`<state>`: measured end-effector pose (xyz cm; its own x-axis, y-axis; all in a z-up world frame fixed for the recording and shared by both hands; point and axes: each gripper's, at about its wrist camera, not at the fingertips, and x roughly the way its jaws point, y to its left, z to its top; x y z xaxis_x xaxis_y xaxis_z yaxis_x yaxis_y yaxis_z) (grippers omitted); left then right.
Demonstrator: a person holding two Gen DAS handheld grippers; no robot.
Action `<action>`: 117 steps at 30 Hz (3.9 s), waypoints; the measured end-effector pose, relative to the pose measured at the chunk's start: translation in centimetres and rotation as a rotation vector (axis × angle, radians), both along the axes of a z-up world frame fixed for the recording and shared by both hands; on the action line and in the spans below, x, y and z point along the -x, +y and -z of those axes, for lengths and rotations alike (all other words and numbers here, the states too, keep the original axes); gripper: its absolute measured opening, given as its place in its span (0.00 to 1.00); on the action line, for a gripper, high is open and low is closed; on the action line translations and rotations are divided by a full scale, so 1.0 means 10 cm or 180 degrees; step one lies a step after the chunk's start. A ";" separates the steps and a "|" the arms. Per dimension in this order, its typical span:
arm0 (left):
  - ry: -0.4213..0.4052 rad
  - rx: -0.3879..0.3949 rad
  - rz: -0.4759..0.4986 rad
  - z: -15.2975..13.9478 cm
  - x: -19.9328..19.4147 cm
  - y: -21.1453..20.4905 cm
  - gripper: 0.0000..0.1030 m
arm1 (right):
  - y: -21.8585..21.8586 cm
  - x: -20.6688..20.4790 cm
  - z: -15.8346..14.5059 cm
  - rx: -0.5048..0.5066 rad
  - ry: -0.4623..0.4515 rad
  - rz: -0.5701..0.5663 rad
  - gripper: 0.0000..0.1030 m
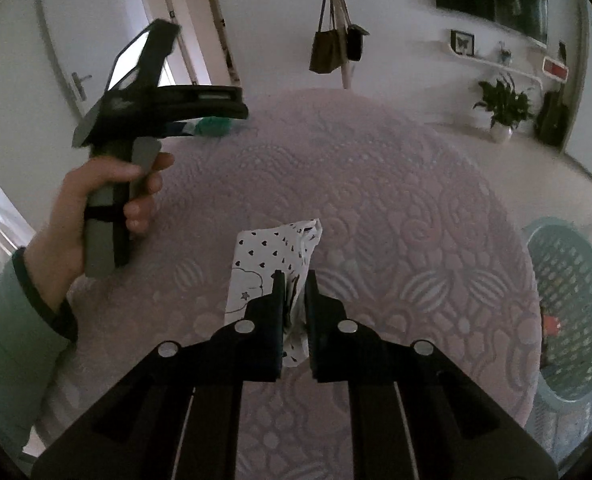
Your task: Collect trash
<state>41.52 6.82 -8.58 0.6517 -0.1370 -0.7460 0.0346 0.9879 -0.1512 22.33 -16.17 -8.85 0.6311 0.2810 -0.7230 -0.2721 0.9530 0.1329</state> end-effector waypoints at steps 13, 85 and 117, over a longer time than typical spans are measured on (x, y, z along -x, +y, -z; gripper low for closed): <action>-0.0228 -0.0134 0.0267 -0.17 0.31 -0.20 0.48 | -0.34 0.01 -0.05 -0.0669 0.0055 -0.0015 0.07; -0.1092 0.0213 0.0815 -0.68 2.57 -1.33 0.83 | -1.52 1.16 -0.72 -0.0332 -0.0933 0.1722 0.68; -0.1540 0.0035 -0.0140 -0.46 2.86 -0.72 0.91 | -0.95 1.57 -0.62 0.0177 -0.1533 0.1654 0.71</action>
